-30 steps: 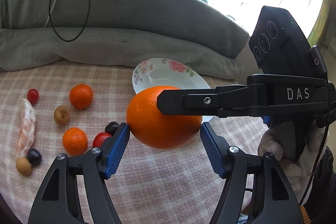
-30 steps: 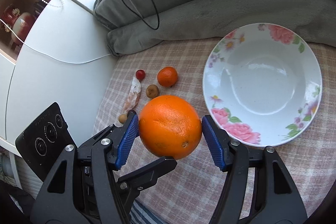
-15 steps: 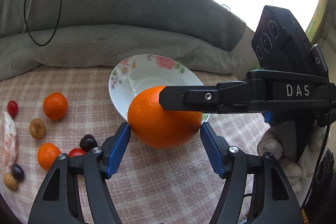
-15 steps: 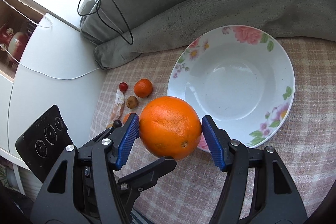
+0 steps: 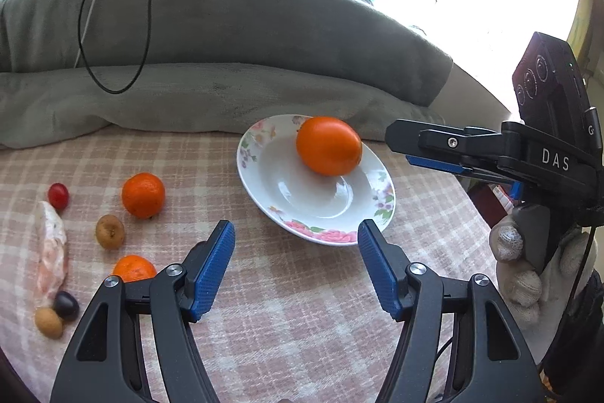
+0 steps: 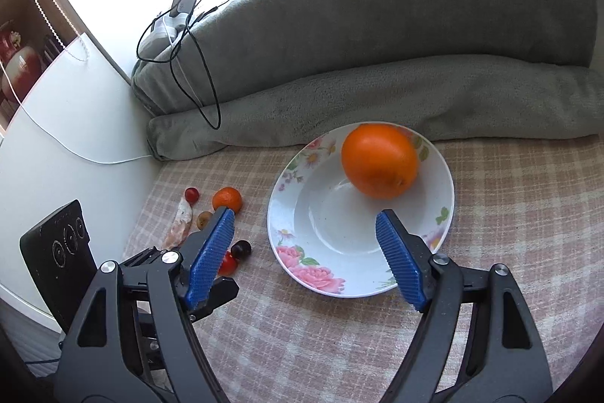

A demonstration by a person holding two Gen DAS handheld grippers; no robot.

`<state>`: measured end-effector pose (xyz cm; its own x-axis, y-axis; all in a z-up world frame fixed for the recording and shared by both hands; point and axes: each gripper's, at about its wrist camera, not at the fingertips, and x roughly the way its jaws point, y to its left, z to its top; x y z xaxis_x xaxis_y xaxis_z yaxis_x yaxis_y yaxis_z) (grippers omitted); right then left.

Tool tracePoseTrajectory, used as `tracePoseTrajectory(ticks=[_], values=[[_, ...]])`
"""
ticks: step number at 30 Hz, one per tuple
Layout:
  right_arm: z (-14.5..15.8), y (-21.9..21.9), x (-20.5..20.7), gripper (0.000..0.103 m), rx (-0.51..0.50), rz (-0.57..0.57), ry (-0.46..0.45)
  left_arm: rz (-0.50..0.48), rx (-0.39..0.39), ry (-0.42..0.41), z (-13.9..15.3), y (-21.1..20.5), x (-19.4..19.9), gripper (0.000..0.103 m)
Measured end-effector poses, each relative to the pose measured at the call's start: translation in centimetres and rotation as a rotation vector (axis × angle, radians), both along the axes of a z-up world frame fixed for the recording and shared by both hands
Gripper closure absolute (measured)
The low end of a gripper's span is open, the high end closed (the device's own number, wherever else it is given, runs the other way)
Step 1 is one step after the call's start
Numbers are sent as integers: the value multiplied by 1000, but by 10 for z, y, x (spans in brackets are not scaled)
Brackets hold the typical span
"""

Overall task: Organize fruits
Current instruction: 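Move the left tool toward a brown kiwi while the right tool approaches a tangerine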

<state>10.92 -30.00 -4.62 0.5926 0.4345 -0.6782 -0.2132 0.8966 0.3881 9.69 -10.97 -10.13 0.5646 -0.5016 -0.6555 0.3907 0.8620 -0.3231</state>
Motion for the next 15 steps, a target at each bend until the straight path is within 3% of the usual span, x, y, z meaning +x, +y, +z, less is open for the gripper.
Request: tracePoseTrajectory(ticks=[10, 15], values=[[17, 21, -16, 23, -53, 5, -98, 64, 21, -21, 10, 34, -5, 35], [20, 34, -19, 9, -71, 24, -123, 107, 46, -25, 13, 59, -7, 34]])
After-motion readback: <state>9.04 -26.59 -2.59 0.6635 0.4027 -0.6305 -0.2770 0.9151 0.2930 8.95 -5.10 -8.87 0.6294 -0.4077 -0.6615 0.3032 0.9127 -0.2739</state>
